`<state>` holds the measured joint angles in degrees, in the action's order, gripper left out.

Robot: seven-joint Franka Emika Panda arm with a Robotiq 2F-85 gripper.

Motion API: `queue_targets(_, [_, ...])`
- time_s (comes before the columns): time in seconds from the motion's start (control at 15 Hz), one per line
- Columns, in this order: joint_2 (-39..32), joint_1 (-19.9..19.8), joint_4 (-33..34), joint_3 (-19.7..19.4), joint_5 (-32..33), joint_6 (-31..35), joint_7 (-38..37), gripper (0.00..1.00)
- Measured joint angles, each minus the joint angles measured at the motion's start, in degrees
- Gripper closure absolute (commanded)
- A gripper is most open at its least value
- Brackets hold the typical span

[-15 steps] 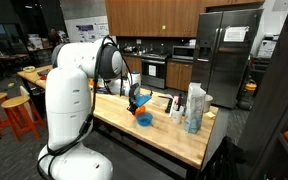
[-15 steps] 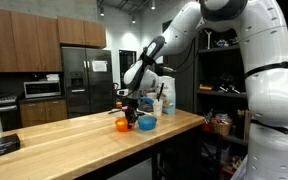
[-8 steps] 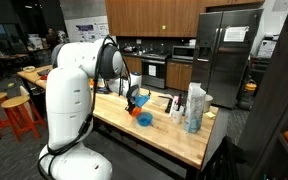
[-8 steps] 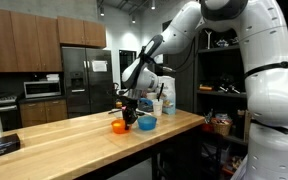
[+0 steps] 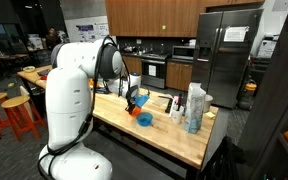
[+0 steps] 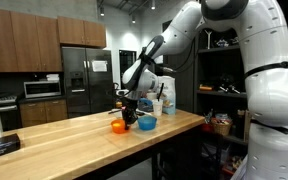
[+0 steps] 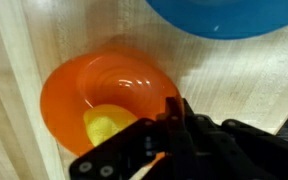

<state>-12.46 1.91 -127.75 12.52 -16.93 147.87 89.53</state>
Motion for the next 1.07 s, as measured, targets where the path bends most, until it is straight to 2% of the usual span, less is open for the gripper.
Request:
queue_targets(0.67, [1.0, 0.5, -1.5, 0.1, 2.9, 3.4, -0.1, 0.99])
queue_targets(1.07, [5.3, 0.5, -2.8, 0.0, 4.3, 4.4, -1.2, 0.99])
